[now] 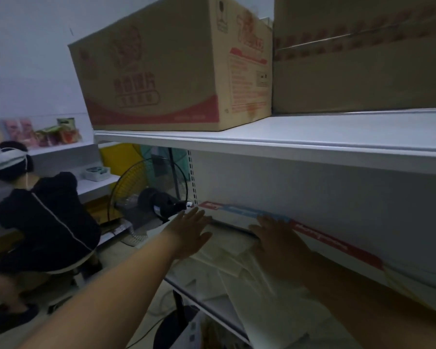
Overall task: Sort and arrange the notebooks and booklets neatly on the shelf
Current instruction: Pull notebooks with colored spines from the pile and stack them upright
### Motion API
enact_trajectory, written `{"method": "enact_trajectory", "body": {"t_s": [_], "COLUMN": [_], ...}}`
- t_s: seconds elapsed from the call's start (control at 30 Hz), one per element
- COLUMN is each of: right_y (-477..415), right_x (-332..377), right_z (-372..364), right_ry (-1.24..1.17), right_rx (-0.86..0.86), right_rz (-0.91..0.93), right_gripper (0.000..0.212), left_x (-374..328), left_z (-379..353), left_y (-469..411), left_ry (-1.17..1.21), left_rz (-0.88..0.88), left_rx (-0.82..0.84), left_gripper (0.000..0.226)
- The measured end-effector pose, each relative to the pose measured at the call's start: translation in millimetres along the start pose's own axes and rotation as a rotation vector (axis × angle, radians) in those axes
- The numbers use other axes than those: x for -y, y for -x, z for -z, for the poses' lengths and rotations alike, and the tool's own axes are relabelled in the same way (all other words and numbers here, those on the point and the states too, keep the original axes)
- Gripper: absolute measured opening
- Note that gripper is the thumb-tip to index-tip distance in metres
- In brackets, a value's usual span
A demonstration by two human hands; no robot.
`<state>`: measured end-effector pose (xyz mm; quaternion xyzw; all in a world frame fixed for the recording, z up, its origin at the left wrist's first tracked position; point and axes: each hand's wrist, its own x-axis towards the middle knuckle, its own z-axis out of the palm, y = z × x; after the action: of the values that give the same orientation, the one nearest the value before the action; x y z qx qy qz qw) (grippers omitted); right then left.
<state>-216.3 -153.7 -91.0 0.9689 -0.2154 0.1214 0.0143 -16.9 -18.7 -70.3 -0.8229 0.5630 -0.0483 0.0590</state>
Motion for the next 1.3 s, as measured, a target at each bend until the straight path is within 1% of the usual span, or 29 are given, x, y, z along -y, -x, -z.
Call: {"method": "enact_trajectory", "body": {"t_s": [0.07,0.13,0.2,0.27,0.33,0.37,0.4,0.43,0.47,0.5,0.53,0.57,0.6,0.63,0.67,0.7,0.73,0.8,0.87,0.9,0.93,0.97,1.03,1.07,1.13,1.2,1.3], "right_y": [-12,-17,-15,-11,-6,-2,2,7,10,12,12,11,9,5,-1,-6,-11,-17,-13,-8,0,8,24,30,36,37,37], "right_x": [1,1,2,2,1,2,4,8,13,20,28,38,48,61,73,85,96,112,115,109,97,84,54,40,18,8,2], "right_z": [0,-1,-2,1,5,8,9,11,12,13,15,15,15,14,11,7,3,-4,-6,-7,-7,-5,-2,-1,-1,-5,-4], "right_ry": [-0.024,-0.134,-0.195,-0.160,-0.113,-0.105,-0.114,-0.127,-0.103,-0.046,0.005,0.013,-0.006,-0.013,-0.010,0.006,0.032,-0.033,-0.068,-0.023,0.013,-0.007,-0.143,-0.222,-0.258,-0.208,-0.098], "right_rx": [0.098,0.175,0.130,0.066,0.031,-0.006,-0.084,-0.214,-0.382,-0.527,-0.637,-0.697,-0.702,-0.685,-0.670,-0.620,-0.559,-0.417,-0.300,-0.269,-0.259,-0.265,-0.295,-0.262,-0.134,-0.109,-0.151], "right_rz": [-0.099,-0.204,-0.288,-0.359,-0.358,-0.367,-0.404,-0.437,-0.451,-0.445,-0.426,-0.407,-0.407,-0.416,-0.417,-0.402,-0.361,-0.247,-0.154,-0.130,-0.145,-0.223,-0.493,-0.624,-0.837,-0.912,-0.847], "right_gripper": [0.058,0.060,0.056,0.048,0.036,0.029,0.023,0.021,0.026,0.034,0.043,0.046,0.040,0.028,0.021,0.023,0.025,0.031,0.040,0.046,0.051,0.055,0.061,0.062,0.061,0.049,0.032], "left_x": [12,23,34,46,55,57,56,55,53,50,45,40,33,27,21,15,9,0,3,8,13,20,31,34,33,24,8], "left_z": [2,-2,-9,-15,-16,-16,-14,-11,-7,-2,3,8,11,14,15,14,13,7,3,1,0,0,0,1,3,5,7], "left_y": [-14,-23,-26,-29,-34,-37,-37,-37,-37,-36,-34,-31,-29,-28,-26,-26,-24,-24,-25,-26,-26,-26,-25,-24,-23,-24,-25], "left_ry": [0.054,0.228,0.453,0.543,0.609,0.698,0.845,1.029,1.221,1.407,1.575,1.715,1.838,1.948,2.044,2.124,2.193,2.217,2.200,2.209,2.221,2.226,2.215,2.197,2.140,2.100,2.099], "left_rz": [-0.070,-0.102,-0.108,-0.156,-0.213,-0.218,-0.204,-0.177,-0.147,-0.110,-0.077,-0.061,-0.062,-0.064,-0.063,-0.062,-0.056,0.038,0.109,0.130,0.159,0.202,0.271,0.268,0.217,0.185,0.141], "left_rx": [-0.037,-0.032,-0.032,-0.088,-0.150,-0.180,-0.201,-0.218,-0.221,-0.181,-0.082,0.060,0.218,0.366,0.482,0.541,0.546,0.386,0.228,0.183,0.151,0.134,0.150,0.182,0.244,0.275,0.282], "left_gripper": [0.054,0.049,0.041,0.037,0.031,0.026,0.020,0.016,0.017,0.021,0.021,0.017,0.015,0.017,0.021,0.021,0.016,0.010,0.019,0.024,0.025,0.025,0.022,0.020,0.018,0.019,0.028]}}
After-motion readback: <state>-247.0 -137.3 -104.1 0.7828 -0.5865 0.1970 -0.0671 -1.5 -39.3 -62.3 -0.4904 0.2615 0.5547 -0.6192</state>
